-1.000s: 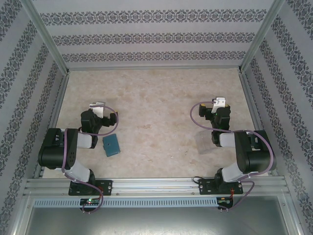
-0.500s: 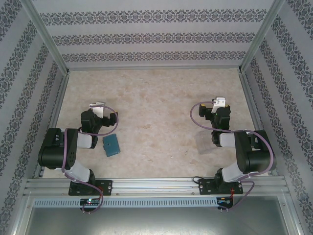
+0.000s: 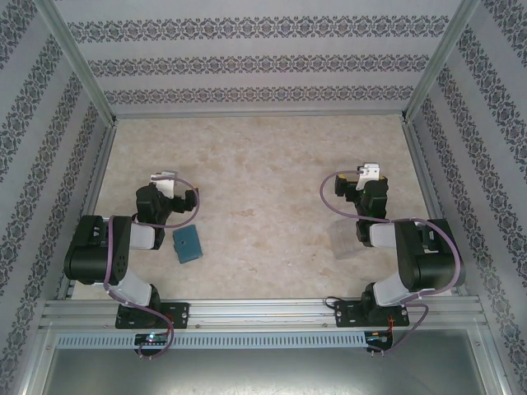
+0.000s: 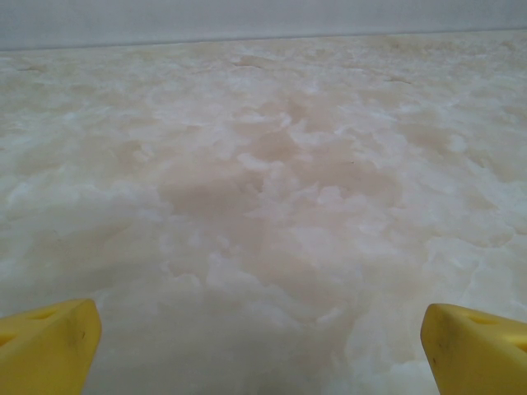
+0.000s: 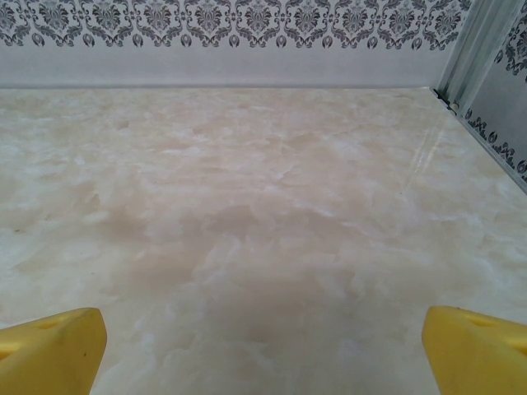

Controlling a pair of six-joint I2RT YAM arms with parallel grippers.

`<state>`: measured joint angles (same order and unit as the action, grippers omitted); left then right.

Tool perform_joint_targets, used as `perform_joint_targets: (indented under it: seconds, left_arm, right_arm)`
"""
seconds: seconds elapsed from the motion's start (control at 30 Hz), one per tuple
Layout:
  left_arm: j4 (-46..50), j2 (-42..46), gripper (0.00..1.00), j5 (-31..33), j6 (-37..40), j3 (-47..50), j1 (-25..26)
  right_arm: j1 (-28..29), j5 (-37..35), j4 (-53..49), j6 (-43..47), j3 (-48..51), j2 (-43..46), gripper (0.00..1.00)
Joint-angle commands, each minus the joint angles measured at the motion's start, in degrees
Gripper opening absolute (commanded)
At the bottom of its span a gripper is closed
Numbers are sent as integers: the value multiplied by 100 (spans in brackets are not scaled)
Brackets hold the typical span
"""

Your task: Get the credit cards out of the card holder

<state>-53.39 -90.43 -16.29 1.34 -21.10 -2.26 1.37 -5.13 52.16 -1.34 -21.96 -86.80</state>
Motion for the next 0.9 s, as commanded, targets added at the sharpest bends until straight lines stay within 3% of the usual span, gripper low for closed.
perform_joint_targets:
  seconds: [0.0, 0.6, 0.87]
  left_arm:
    - [-269, -36, 100, -86, 113, 36, -55]
    - [-215, -36, 100, -15, 87, 5, -55]
    - [-729, 78, 100, 184, 14, 313, -58]
  right_arm:
    - [39, -94, 198, -88, 69, -49, 98]
    - [55, -154, 211, -59, 75, -38, 98]
    - [186, -325, -400, 50, -101, 375, 98]
